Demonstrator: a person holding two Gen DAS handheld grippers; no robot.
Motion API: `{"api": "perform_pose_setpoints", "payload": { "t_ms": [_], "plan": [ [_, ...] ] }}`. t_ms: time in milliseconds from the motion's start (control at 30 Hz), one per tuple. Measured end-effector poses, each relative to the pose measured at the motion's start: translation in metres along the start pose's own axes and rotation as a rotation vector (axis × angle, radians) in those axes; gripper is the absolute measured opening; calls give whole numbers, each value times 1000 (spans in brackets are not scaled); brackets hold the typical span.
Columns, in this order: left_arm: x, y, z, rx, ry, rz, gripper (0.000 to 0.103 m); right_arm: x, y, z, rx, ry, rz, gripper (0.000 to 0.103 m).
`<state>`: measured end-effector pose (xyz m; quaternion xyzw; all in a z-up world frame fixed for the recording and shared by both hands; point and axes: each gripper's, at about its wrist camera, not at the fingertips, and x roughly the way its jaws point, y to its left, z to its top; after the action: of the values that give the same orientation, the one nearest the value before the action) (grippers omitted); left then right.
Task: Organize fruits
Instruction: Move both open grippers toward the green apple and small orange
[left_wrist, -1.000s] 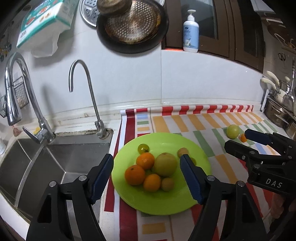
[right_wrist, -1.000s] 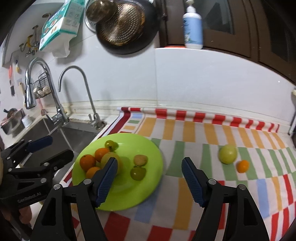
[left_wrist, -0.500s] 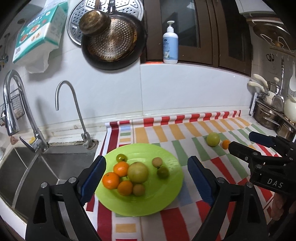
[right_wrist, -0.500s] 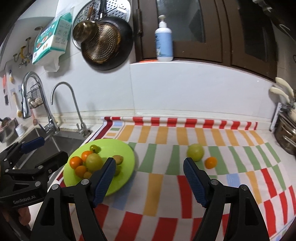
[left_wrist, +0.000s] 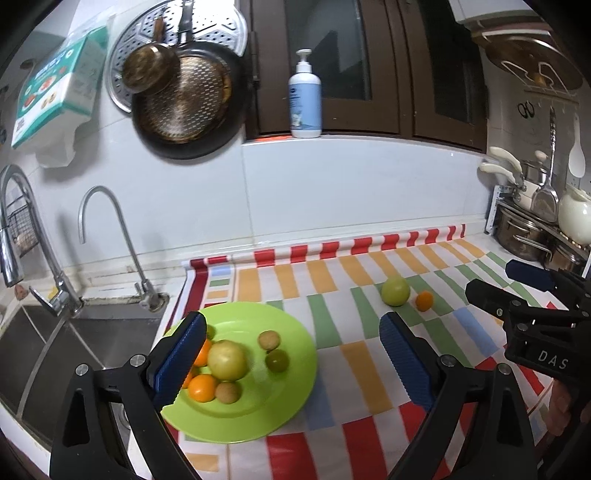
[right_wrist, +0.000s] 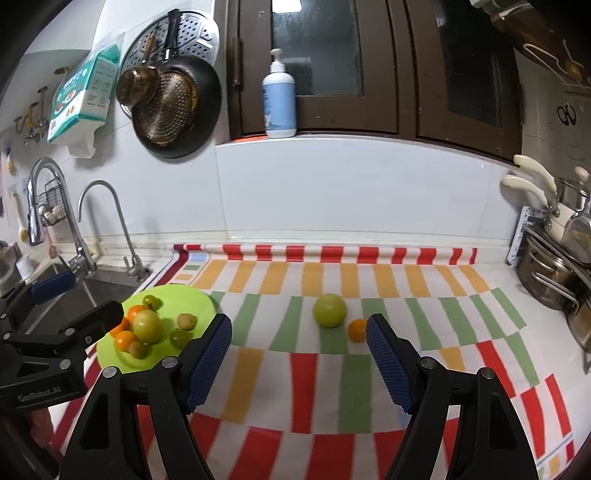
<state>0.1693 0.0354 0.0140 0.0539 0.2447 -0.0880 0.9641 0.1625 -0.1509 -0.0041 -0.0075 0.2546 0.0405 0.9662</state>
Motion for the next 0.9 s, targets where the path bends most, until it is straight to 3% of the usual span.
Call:
{"api": "perform_pose_setpoints", "payload": {
  "t_ms": [533, 900],
  "plan": [
    [38, -58, 25, 117, -38, -66, 96, 20, -52, 13, -59, -12, -12, 76],
    [93, -81, 30, 163, -11, -156, 94, 69, -80, 7, -74, 63, 21, 75]
  ]
}}
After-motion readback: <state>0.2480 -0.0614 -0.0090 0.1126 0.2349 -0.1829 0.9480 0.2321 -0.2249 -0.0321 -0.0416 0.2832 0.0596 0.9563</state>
